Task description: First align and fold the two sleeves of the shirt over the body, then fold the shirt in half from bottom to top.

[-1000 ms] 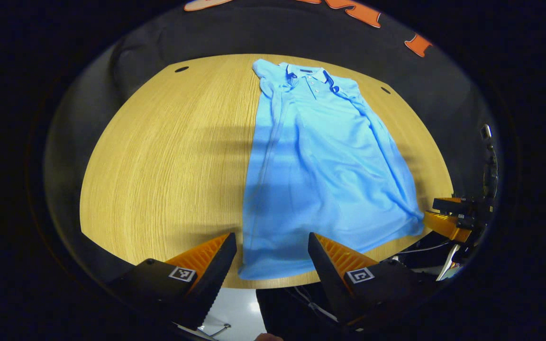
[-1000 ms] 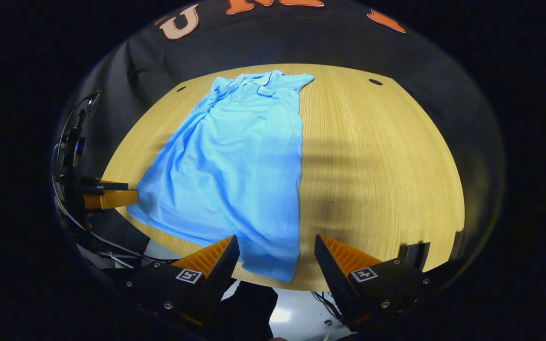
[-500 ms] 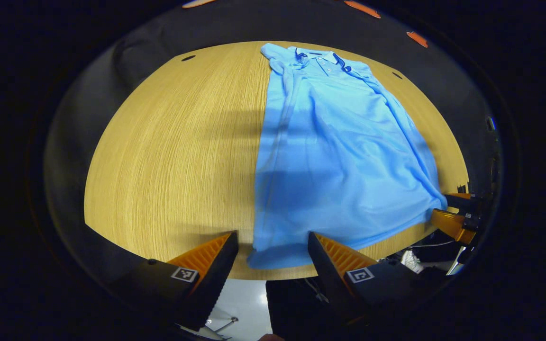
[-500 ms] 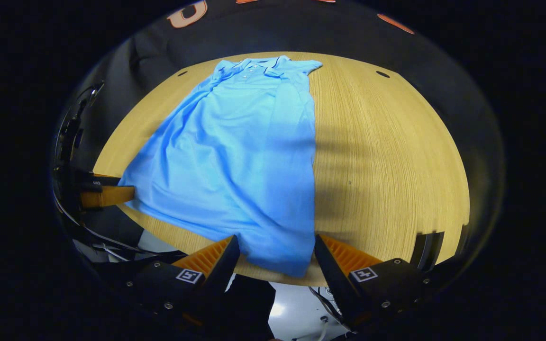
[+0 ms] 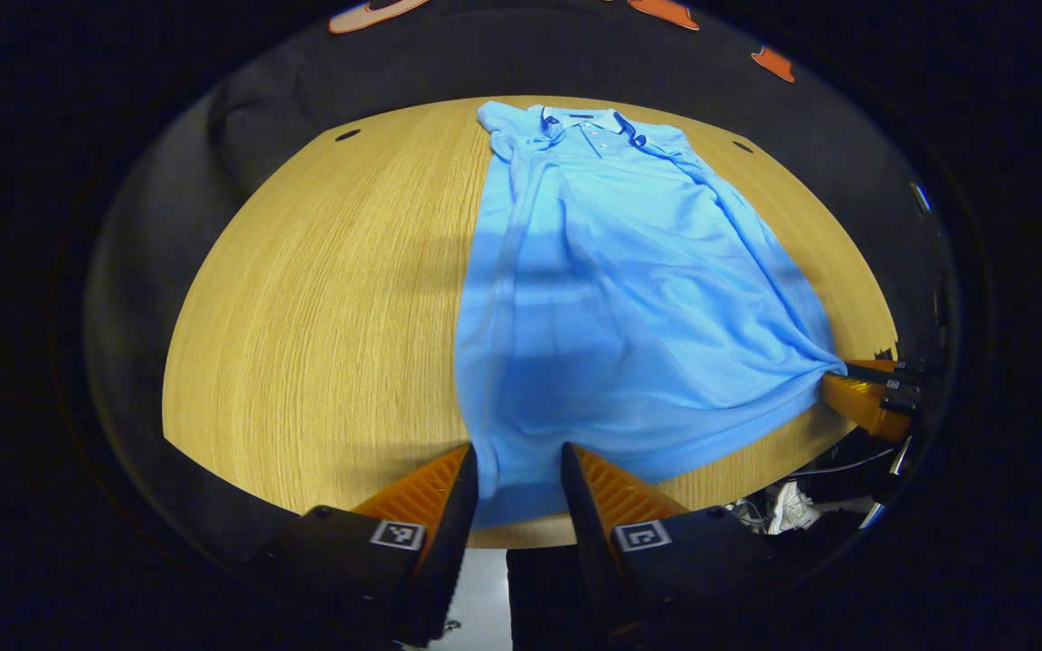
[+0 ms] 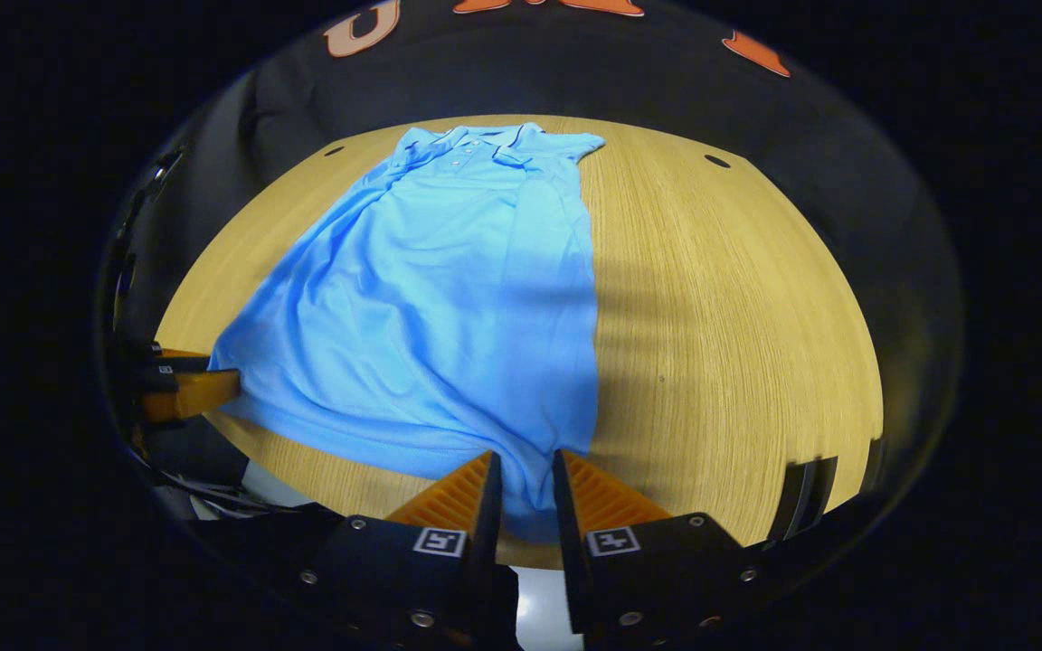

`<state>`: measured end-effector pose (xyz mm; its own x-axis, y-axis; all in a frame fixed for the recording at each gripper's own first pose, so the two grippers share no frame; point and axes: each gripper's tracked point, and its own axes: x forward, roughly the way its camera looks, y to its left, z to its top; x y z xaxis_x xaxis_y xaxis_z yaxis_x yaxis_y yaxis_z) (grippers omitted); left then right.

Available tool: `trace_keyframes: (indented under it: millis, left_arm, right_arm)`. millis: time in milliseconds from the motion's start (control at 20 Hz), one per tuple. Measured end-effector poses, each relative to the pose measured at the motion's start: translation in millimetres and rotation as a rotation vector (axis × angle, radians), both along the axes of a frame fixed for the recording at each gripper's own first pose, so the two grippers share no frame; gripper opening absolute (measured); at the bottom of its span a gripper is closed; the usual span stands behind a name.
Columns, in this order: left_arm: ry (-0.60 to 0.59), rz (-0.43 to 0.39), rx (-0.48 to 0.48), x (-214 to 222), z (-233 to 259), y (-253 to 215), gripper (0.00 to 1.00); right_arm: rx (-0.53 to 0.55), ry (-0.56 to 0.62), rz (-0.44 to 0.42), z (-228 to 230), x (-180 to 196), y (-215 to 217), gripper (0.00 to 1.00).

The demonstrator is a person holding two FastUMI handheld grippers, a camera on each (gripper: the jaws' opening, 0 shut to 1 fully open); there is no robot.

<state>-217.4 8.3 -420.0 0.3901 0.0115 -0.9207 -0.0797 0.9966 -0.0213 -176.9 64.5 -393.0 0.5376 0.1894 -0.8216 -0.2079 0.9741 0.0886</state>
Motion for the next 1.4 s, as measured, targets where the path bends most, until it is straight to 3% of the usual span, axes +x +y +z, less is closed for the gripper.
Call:
trace_keyframes:
  millis: [50, 100, 150, 250, 450, 750, 1400]
  left_arm:
    - [-0.014, -0.005, 0.006, 2.8, -1.3, -3.5, 0.39]
    - [-0.022, -0.001, 0.017, 3.8, -0.3, -6.0, 0.27]
    - [-0.023, -0.005, 0.024, 5.5, -1.0, -7.4, 0.13]
    - [-0.038, 0.012, -0.01, 10.3, 1.8, -11.7, 0.08]
    - [-0.077, 0.049, -0.058, 27.1, 12.1, -5.7, 0.06]
    - [-0.162, 0.058, -0.089, 75.4, 43.5, 2.7, 0.06]
    - [-0.362, -0.044, -0.049, 192.4, 111.7, 33.9, 0.06]
  right_arm:
    - [0.011, -0.002, -0.013, 0.1, 1.5, 1.0, 0.26]
    - [0.018, -0.001, -0.016, 0.2, 1.8, 1.7, 0.15]
    - [0.027, 0.003, -0.018, -0.1, 1.7, 2.3, 0.13]
    - [0.076, 0.022, -0.034, 1.4, 2.7, 5.5, 0.08]
    - [0.105, 0.049, -0.044, 7.8, 6.9, 4.9, 0.07]
    - [0.05, -0.07, -0.024, 49.1, 48.3, 4.8, 0.07]
    - [0.003, -0.211, -0.049, 111.6, 149.7, 15.9, 0.07]
